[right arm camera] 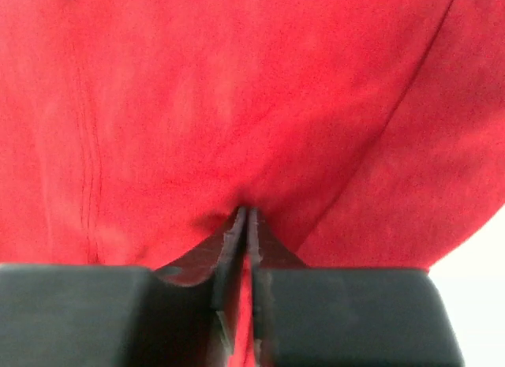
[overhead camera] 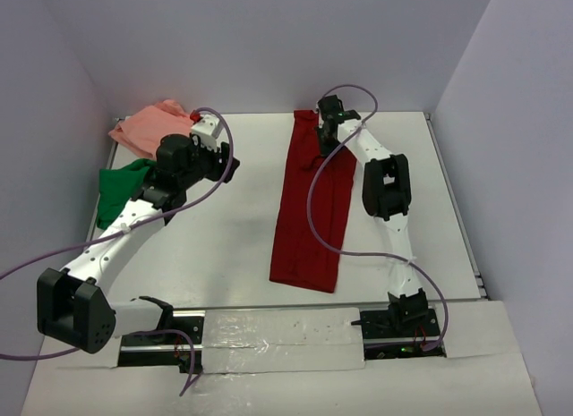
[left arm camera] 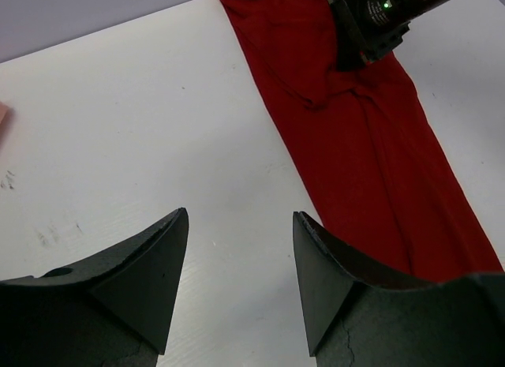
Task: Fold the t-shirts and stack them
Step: Rotate the tshirt 90 degrees
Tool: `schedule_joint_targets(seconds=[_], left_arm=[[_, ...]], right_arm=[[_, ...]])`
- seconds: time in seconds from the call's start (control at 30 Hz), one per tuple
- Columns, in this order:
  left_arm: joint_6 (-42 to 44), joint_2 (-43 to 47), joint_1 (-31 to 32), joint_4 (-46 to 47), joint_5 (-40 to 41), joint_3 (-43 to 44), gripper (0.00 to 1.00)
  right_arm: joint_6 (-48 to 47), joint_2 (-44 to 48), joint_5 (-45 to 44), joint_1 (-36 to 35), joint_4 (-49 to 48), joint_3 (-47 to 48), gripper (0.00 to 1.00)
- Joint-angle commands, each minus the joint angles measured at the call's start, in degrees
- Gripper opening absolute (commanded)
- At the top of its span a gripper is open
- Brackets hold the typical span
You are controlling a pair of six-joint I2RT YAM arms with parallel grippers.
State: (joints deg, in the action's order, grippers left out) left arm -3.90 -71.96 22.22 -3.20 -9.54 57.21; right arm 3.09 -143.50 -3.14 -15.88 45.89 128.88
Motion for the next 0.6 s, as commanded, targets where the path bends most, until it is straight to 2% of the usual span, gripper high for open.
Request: schedule_joint_targets(seconds=[0.0,0.07,0.1,0.13,0.2,0.37,0.57], left_arm=[[-0.6,1.4,-0.4,2.3,-3.6,-0.5,0.64],[-0.7,1.7,-0.4,2.6,-5.3,-1.3,0.64],[-0.2,1.9,-0.4,2.6,-7.6,-1.6,0.64],[-0.1,2.2,-0.3,2.5,-8.5,-2.0,0.64],[0.1,2.6,-0.3,2.2,-11.2,-2.7,0.64],[1.7,3.8,-0.2,4.4,-13.9,-5.1,0.64],[2.1,1.0,0.2,3.6,-23.6,-7.5,0.65]], right_arm=[[-1.8,10.1,2.6,-0.5,-2.7,-10.7,0.16],[-2.4,20.3,2.7,-0.5,-9.5,-18.0,0.37],[-2.4,24.2,2.5,-0.6,-12.2,-25.4,0.45],[-2.7,31.5,2.0,-0.6,-17.1,-28.8,0.52],[-5.7,37.8,0.9,-0.8,-20.2,-35.0,0.61],[-6.8,52.8,-0.6,-0.8,-19.8,-40.4,0.64],[-7.2,58.4,5.4,-0.9,-10.0,-44.9,0.63]])
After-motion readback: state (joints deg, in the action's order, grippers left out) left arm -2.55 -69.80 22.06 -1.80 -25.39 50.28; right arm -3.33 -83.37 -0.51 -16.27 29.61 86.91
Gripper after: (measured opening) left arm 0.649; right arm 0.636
